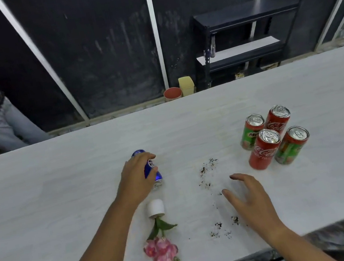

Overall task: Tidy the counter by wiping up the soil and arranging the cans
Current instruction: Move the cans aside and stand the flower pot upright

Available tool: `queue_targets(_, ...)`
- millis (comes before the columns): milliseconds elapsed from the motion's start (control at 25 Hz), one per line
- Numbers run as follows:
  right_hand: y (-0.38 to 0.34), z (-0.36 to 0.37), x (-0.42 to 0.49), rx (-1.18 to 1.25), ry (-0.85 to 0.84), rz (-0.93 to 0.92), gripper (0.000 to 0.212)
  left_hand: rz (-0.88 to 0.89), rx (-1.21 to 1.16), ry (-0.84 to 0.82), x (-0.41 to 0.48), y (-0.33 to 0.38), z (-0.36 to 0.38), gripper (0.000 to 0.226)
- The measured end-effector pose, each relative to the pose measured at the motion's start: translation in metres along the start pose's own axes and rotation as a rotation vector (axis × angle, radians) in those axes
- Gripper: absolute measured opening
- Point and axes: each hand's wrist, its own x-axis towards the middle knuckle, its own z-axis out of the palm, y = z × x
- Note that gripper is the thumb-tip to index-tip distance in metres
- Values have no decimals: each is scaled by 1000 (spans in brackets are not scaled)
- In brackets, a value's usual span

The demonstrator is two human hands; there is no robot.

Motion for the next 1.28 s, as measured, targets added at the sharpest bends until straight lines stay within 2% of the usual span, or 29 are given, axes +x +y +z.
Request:
queue_targets(120, -18, 17, 5, 5, -31, -22, 47, 126, 141, -262, 7, -26, -26, 49)
queue_targets(240, -26, 27, 11, 16, -24, -15, 49, 226, 307, -486, 16, -41, -39, 76)
queue_targets(360, -24, 29, 12, 32, -30, 55, 56, 314, 481, -501, 26, -41, -31, 84)
queue_targets(520, -19, 28, 12, 19, -44, 103, 62, 414, 566, -376, 31, -38, -12, 72)
queue_targets(840, -14, 25, 13, 57, 3, 119, 59, 362, 333, -226, 24, -39, -3, 65)
queue_targets(1120, -21, 26, 14, 5, -45, 40, 58, 136, -137, -121, 19, -10, -8, 65)
queue_targets(1280, -35, 22, 20, 90, -39, -18, 60, 49, -379, -166, 5, 30, -3, 62)
